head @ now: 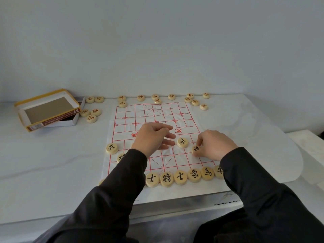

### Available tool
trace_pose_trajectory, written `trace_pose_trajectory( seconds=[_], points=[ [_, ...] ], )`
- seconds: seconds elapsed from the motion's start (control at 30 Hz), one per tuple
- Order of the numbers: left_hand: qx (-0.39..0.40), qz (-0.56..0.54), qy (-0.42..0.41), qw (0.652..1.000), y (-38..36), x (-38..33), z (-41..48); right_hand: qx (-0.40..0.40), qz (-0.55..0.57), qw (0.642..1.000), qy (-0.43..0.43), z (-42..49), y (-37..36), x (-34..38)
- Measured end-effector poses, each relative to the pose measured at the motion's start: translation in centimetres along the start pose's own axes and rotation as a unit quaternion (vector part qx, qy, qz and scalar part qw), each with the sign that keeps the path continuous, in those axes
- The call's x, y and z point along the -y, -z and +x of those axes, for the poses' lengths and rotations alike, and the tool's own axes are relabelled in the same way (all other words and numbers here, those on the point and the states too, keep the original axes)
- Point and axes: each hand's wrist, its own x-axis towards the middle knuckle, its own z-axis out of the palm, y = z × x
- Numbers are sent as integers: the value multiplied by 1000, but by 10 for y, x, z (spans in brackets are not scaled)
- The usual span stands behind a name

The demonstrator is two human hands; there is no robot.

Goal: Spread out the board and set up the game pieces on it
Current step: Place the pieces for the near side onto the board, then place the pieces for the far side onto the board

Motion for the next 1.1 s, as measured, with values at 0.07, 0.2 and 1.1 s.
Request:
trace_pose_trajectory(
  seconds=[0.07, 0.2, 1.1],
  points=[
    [0, 6, 3, 1000, 0, -1, 1, -15, 18, 1000, -2, 0, 3, -2],
    [-16, 121, -26, 992, 9, -6, 11, -106, 75, 992, -2, 5, 9, 1],
    [91, 806, 28, 584, 146, 20, 162, -63, 5, 998, -3, 194, 22, -5]
  ],
)
